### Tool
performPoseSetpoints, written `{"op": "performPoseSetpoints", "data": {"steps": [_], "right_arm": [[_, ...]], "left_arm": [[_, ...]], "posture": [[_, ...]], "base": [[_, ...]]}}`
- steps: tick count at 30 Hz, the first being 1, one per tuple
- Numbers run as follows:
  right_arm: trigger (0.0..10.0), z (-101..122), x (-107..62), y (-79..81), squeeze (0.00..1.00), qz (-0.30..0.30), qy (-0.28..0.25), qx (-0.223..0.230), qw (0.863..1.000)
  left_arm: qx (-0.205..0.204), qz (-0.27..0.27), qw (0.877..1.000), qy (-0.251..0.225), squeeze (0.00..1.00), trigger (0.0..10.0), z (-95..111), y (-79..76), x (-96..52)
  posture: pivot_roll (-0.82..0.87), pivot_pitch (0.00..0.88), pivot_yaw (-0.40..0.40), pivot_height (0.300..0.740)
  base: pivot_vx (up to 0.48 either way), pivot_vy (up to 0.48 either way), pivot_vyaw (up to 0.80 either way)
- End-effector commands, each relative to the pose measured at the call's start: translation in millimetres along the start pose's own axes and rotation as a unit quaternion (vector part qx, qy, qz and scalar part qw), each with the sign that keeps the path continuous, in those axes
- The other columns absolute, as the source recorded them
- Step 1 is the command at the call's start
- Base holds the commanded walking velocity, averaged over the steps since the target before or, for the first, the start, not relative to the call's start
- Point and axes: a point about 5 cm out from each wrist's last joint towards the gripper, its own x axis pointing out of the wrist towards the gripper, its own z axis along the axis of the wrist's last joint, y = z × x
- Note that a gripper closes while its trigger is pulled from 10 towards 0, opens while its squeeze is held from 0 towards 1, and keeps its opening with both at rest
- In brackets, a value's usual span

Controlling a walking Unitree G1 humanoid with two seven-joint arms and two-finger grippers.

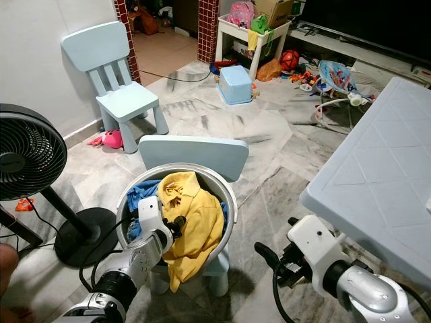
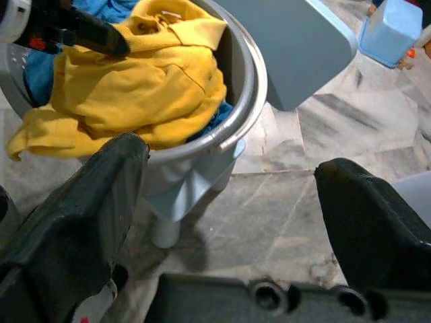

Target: Hang hanger

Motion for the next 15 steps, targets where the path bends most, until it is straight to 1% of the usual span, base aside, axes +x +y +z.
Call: {"op": "performPoseSetpoints", "data": {"steps": [1,7,12,15], "right_arm": [[10.0,0,1.8,-2.7,0.0,-0.007,-0.001,-0.003,1.0],[10.0,1,5.5,-3.9,0.0,-0.007,-0.005,-0.008,1.0],[10.0,2,8.0,-6.2,0.0,-0.009,-0.009,-0.012,1.0],[10.0,4,10.4,-7.6,0.0,-0.011,-0.013,-0.014,1.0]], "left_arm": [[0.004,-0.001,1.0,-0.006,0.0,0.0,4,-1.5,1.1],[0.006,-0.005,1.0,-0.012,0.0,0.0,6,-1.1,1.5],[0.007,-0.015,1.0,-0.022,0.0,0.0,12,-5.4,0.5],[0.02,-0.036,0.999,-0.031,0.0,0.0,16,-8.1,-5.5]], "posture": [[-0.36,0.067,-0.073,0.74],[-0.36,0.062,-0.075,0.74],[-0.35,0.058,-0.075,0.74],[-0.34,0.057,-0.075,0.74]], "base": [[0.0,0.0,0.0],[0.0,0.0,0.0],[0.0,0.0,0.0],[0.0,0.0,0.0]]}}
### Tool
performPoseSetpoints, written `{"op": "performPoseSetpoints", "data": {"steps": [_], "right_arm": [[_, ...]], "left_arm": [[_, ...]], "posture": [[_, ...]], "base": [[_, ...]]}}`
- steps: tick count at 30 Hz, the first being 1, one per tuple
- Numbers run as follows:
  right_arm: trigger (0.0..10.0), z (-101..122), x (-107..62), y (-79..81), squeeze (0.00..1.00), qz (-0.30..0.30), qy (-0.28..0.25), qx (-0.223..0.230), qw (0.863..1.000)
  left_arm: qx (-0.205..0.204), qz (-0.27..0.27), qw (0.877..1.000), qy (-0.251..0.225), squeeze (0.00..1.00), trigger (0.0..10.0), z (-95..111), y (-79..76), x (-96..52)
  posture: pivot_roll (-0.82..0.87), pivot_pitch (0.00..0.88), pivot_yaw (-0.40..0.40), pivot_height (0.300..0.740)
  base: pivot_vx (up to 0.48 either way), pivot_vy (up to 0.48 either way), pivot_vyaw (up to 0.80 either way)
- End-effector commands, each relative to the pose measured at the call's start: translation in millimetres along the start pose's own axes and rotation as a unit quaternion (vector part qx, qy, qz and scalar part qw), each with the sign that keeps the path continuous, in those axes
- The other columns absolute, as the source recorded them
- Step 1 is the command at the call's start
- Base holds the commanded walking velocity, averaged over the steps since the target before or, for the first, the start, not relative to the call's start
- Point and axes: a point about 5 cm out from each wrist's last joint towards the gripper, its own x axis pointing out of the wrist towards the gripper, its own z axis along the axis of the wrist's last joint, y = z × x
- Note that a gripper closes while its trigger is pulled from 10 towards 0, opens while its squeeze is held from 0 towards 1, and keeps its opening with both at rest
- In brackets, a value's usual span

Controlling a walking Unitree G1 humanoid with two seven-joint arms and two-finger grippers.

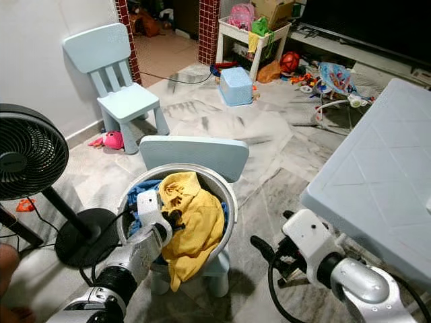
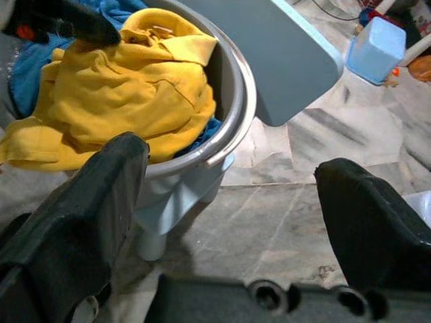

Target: Hang hanger

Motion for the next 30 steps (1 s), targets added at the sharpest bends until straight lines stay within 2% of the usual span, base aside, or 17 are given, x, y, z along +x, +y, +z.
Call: {"op": "performPoseSetpoints", "data": {"steps": [1,13,16,17,19,20,30], "right_arm": [[10.0,-2,1.3,-1.0,0.0,-0.003,0.001,0.001,1.0],[10.0,0,10.2,-0.4,0.0,0.0,-0.009,0.0,1.0],[10.0,0,13.1,-1.0,0.0,-0.001,-0.012,0.0,1.0],[10.0,1,14.0,-0.5,0.0,-0.001,-0.014,0.0,1.0],[10.0,2,15.6,0.9,0.0,0.001,-0.017,0.0,1.0],[10.0,2,16.4,2.7,0.0,0.002,-0.018,0.0,1.0],[10.0,1,13.4,1.9,0.0,-0.004,-0.019,-0.002,1.0]], "left_arm": [[0.017,-0.017,1.0,0.0,0.0,0.0,-1,-2.3,-4.3],[0.032,-0.037,0.999,0.008,0.0,0.0,-5,6.1,-33.5],[0.037,-0.005,0.999,-0.012,0.0,0.0,1,13.5,-35.8],[0.043,0.005,0.999,-0.017,0.0,10.0,4,15.6,-35.3],[0.037,0.01,0.999,-0.019,0.0,10.0,7,15.5,-33.9],[0.029,0.007,0.999,-0.018,1.0,10.0,10,12.6,-32.1],[0.019,0.013,1.0,0.007,1.0,10.0,6,0.4,-11.9]], "posture": [[-0.34,0.057,-0.075,0.74],[-0.3,0.05,-0.073,0.74],[-0.29,0.048,-0.072,0.74],[-0.29,0.047,-0.072,0.74],[-0.29,0.046,-0.072,0.74],[-0.29,0.047,-0.072,0.74],[-0.31,0.053,-0.067,0.74]], "base": [[0.0,0.0,0.0],[0.0,0.0,0.0],[0.0,0.0,0.0],[0.0,0.0,0.0],[0.0,0.0,0.0],[0.0,0.0,0.0],[0.0,0.0,0.0]]}}
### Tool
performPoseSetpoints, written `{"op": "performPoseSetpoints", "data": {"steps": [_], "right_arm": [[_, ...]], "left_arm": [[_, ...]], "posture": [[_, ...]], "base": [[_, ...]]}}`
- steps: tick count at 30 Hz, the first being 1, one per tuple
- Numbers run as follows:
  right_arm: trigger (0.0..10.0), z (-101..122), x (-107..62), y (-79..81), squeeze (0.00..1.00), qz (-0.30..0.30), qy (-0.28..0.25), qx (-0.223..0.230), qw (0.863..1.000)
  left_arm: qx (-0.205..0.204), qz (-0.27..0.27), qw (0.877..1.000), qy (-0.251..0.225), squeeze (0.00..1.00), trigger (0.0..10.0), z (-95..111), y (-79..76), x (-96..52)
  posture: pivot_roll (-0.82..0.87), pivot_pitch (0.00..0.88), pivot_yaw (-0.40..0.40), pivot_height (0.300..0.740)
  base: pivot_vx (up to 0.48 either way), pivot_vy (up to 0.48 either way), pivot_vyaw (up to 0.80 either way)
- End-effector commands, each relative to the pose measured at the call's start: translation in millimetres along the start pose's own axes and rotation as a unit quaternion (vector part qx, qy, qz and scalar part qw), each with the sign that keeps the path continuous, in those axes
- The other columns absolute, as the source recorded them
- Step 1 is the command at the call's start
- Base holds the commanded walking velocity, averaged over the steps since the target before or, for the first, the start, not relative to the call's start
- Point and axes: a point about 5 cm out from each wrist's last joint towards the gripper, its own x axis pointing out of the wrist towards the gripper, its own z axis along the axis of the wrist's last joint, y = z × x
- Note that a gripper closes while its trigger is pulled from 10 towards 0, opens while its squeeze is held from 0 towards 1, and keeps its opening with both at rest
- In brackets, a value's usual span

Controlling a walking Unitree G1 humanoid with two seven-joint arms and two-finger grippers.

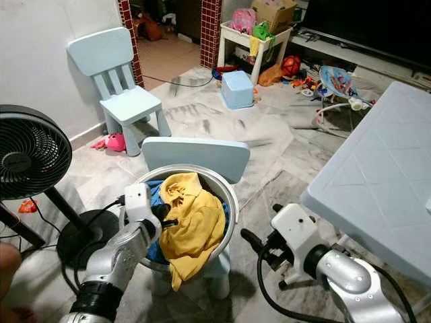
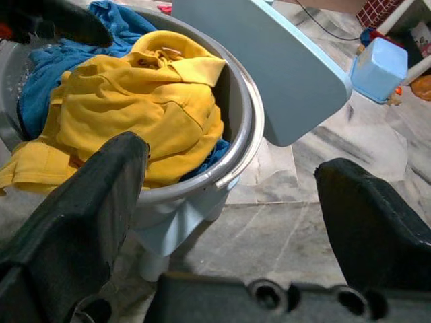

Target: Hang hanger

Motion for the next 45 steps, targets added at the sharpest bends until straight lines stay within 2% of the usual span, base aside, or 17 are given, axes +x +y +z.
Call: {"op": "performPoseSetpoints", "data": {"steps": [1,15,18,19,20,21,22,23,45], "right_arm": [[10.0,-1,-3.4,-4.3,0.0,-0.016,0.003,-0.002,1.0],[10.0,-1,-1.5,-1.8,0.0,-0.008,0.004,-0.006,1.0],[10.0,-1,0.2,-1.6,0.0,-0.006,0.003,-0.007,1.0],[10.0,0,0.6,-1.0,0.0,-0.005,0.002,-0.007,1.0],[10.0,0,1.5,-0.5,0.0,-0.004,0.001,-0.008,1.0],[10.0,0,1.7,-0.5,0.0,-0.003,0.001,-0.009,1.0],[10.0,0,1.7,-0.5,0.0,-0.003,0.001,-0.009,1.0],[10.0,0,1.8,-0.6,0.0,-0.003,0.001,-0.009,1.0],[10.0,1,5.5,-2.1,0.0,-0.004,-0.006,-0.016,1.0]], "left_arm": [[-0.009,0.004,1.0,0.007,1.0,10.0,-1,-3.6,4.8],[-0.021,0.022,0.998,0.053,1.0,10.0,-26,2.4,11.6],[-0.045,0.029,0.997,0.055,1.0,10.0,-28,6.4,12.9],[-0.052,0.028,0.997,0.052,1.0,2.4,-28,6.8,13.2],[-0.056,0.02,0.997,0.051,1.0,0.0,-27,6.4,14.2],[-0.056,0.014,0.997,0.051,0.87,0.0,-27,5.3,14.7],[-0.056,0.011,0.997,0.051,0.87,0.0,-27,4.8,14.9],[-0.055,0.01,0.997,0.052,0.0,0.0,-28,3.9,15.1],[-0.066,0.0,0.996,0.051,0.0,0.0,-29,3.0,18.7]], "posture": [[-0.32,0.054,-0.064,0.74],[-0.31,0.054,-0.073,0.74],[-0.31,0.051,-0.074,0.74],[-0.31,0.051,-0.074,0.74],[-0.31,0.046,-0.073,0.74],[-0.31,0.045,-0.071,0.74],[-0.31,0.045,-0.071,0.74],[-0.31,0.043,-0.071,0.74],[-0.31,0.031,-0.068,0.74]], "base": [[0.0,0.0,0.0],[0.0,0.0,0.0],[0.0,0.0,0.0],[0.0,0.0,0.0],[0.0,0.0,0.0],[0.0,0.0,0.0],[0.0,0.0,0.0],[0.0,0.0,0.0],[0.0,0.0,0.0]]}}
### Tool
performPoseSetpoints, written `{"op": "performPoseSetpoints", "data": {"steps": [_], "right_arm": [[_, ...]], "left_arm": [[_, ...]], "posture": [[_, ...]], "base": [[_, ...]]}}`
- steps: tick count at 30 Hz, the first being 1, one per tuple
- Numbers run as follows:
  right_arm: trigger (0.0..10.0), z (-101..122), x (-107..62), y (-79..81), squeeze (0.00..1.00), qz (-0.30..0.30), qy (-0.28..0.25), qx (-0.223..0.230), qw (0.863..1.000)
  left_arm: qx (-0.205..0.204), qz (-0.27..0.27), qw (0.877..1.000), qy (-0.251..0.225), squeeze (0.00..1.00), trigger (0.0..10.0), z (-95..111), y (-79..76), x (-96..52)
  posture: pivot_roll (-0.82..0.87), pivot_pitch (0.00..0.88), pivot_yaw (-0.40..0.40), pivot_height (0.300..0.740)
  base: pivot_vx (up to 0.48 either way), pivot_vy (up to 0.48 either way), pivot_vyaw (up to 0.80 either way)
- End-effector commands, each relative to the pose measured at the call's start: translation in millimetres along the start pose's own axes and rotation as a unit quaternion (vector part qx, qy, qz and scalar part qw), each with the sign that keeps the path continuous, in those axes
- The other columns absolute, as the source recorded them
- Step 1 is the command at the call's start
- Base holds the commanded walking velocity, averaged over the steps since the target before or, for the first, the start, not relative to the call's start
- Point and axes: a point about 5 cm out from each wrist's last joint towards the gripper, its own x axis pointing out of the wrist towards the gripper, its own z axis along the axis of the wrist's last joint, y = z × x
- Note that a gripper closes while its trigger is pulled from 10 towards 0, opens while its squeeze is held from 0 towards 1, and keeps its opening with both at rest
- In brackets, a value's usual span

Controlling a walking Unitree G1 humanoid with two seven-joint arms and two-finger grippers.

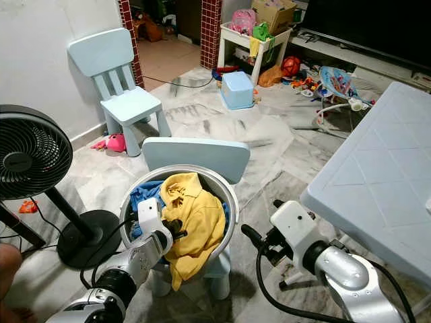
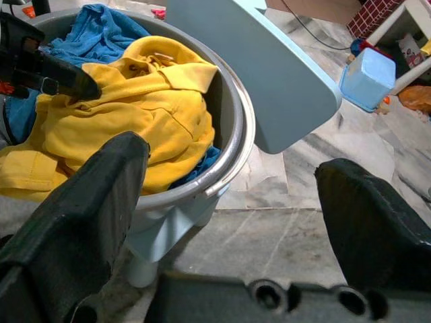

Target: Hang hanger

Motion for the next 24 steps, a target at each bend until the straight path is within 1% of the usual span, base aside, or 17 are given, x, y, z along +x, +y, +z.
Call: {"op": "performPoseSetpoints", "data": {"steps": [1,3,4,5,6,11,12,17,19,20,21,22,24], "right_arm": [[10.0,-1,1.2,1.4,0.0,0.006,0.002,-0.002,1.0],[10.0,-2,1.4,1.4,0.0,0.006,0.002,-0.002,1.0],[10.0,-2,1.8,0.9,0.0,0.006,0.001,-0.003,1.0],[10.0,-2,1.8,0.9,0.0,0.006,0.001,-0.003,1.0],[10.0,-1,2.8,-0.2,0.0,0.004,0.0,-0.003,1.0],[10.0,1,10.5,0.1,0.0,0.006,-0.008,-0.002,1.0],[10.0,3,13.8,0.7,0.0,0.007,-0.013,-0.002,1.0],[10.0,2,14.7,-1.0,0.0,0.007,-0.013,-0.003,1.0],[10.0,1,14.7,-2.8,0.0,0.005,-0.013,-0.004,1.0],[10.0,1,15.2,-4.1,0.0,0.003,-0.014,-0.005,1.0],[10.0,1,15.2,-4.1,0.0,0.003,-0.014,-0.005,1.0],[10.0,2,16.5,-5.2,0.0,0.001,-0.015,-0.005,1.0],[10.0,2,17.6,-5.5,0.0,0.001,-0.017,-0.004,1.0]], "left_arm": [[-0.006,-0.005,1.0,-0.002,0.0,0.0,3,-3.3,0.9],[-0.005,-0.012,1.0,-0.008,0.0,0.0,7,-6.4,0.7],[0.007,-0.031,0.999,-0.024,0.0,0.0,14,-13.2,-0.9],[0.007,-0.031,0.999,-0.024,0.0,0.0,14,-13.2,-0.9],[0.022,-0.04,0.998,-0.033,0.0,0.0,18,-16.5,-3.2],[0.024,-0.045,0.998,-0.043,0.0,0.0,23,-12.1,-8.9],[0.025,-0.04,0.998,-0.046,0.0,0.0,26,-7.7,-10.6],[0.019,-0.037,0.998,-0.057,0.0,0.0,35,-4.5,-16.0],[0.02,-0.043,0.997,-0.061,0.0,0.0,37,-5.9,-22.5],[0.027,-0.054,0.996,-0.06,0.0,0.0,35,-7.3,-31.3],[0.027,-0.054,0.996,-0.06,0.0,0.0,35,-7.3,-31.3],[0.04,-0.063,0.996,-0.054,0.0,0.0,30,-5.9,-42.5],[0.049,-0.068,0.995,-0.049,0.0,0.0,27,-4.1,-50.2]], "posture": [[-0.31,0.029,-0.068,0.74],[-0.31,0.025,-0.066,0.74],[-0.31,0.025,-0.066,0.74],[-0.31,0.025,-0.066,0.74],[-0.3,0.021,-0.067,0.74],[-0.27,0.018,-0.066,0.74],[-0.27,0.017,-0.065,0.74],[-0.26,0.017,-0.063,0.74],[-0.26,0.017,-0.062,0.74],[-0.25,0.017,-0.06,0.74],[-0.25,0.017,-0.06,0.74],[-0.24,0.018,-0.059,0.74],[-0.23,0.022,-0.059,0.74]], "base": [[0.0,0.0,0.0],[0.0,0.0,0.0],[0.0,0.0,0.0],[0.0,0.0,0.0],[0.0,0.0,0.0],[0.0,0.0,0.0],[0.0,0.0,0.0],[0.0,0.0,0.0],[0.0,0.0,0.0],[0.0,0.0,0.0],[0.0,0.0,0.0],[0.0,0.0,0.0],[0.0,0.0,0.0]]}}
